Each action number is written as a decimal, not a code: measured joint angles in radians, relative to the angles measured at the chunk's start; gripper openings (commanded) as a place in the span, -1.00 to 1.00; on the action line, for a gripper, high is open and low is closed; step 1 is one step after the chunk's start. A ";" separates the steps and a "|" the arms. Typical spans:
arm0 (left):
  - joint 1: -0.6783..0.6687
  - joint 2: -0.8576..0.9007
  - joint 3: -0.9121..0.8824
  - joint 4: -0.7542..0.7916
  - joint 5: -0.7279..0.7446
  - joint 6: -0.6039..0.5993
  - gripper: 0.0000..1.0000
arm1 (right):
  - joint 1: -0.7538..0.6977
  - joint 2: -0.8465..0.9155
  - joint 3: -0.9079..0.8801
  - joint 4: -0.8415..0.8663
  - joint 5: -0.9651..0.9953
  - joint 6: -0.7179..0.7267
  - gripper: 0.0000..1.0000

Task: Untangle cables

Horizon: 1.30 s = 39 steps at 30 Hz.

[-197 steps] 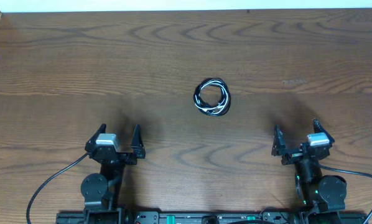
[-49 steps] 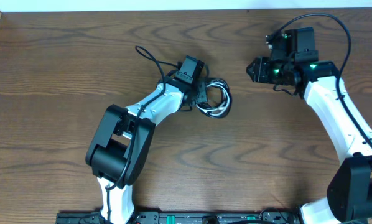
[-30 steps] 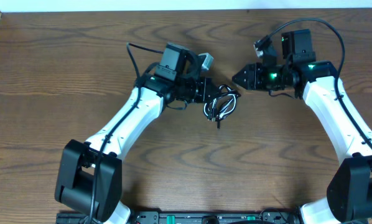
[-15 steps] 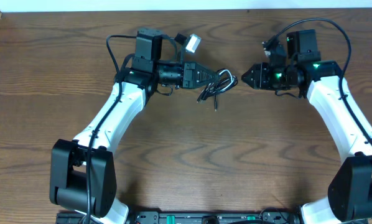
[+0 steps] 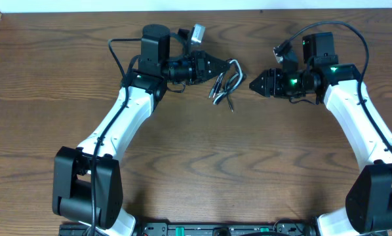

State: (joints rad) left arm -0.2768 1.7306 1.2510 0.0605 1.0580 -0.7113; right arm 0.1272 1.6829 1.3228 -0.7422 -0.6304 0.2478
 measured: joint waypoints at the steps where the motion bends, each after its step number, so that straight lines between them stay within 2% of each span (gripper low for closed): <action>1: 0.000 0.000 0.000 -0.021 -0.032 -0.004 -0.85 | 0.001 0.000 0.000 0.000 -0.003 0.024 0.11; 8: -0.026 0.000 0.000 -0.085 -0.188 -0.023 -0.85 | 0.060 0.001 0.000 0.038 0.072 0.229 0.09; 14: -0.045 0.000 0.000 -0.087 -0.227 -0.025 -0.85 | 0.109 0.039 0.000 0.123 0.104 0.328 0.06; 22: -0.045 0.000 0.000 -0.095 -0.235 -0.024 -0.85 | 0.158 0.212 0.000 0.274 0.106 0.404 0.00; 23: -0.045 0.000 0.000 -0.103 -0.237 -0.023 -0.85 | 0.166 0.232 0.000 0.300 0.106 0.413 -0.04; 26: -0.045 0.000 0.001 -0.165 -0.277 -0.009 -0.85 | 0.182 0.258 -0.001 0.349 0.098 0.438 -0.37; 29: -0.045 0.000 0.001 -0.231 -0.338 0.014 -0.85 | 0.188 0.258 0.000 0.344 0.097 0.444 -0.89; 30: -0.045 0.000 0.000 -0.252 -0.366 0.031 -0.85 | 0.190 0.258 0.000 0.329 0.103 0.446 -0.98; 34: -0.033 0.000 0.000 -0.283 -0.428 0.116 -0.85 | 0.180 0.259 0.000 0.269 0.120 0.419 -0.98; 39: 0.024 0.000 0.001 -0.304 -0.456 0.219 -0.85 | 0.106 0.258 0.000 0.212 0.117 0.319 -0.98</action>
State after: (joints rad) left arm -0.2523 1.7309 1.2518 -0.2436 0.6018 -0.4927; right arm 0.2333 1.9411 1.3224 -0.5304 -0.5129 0.5671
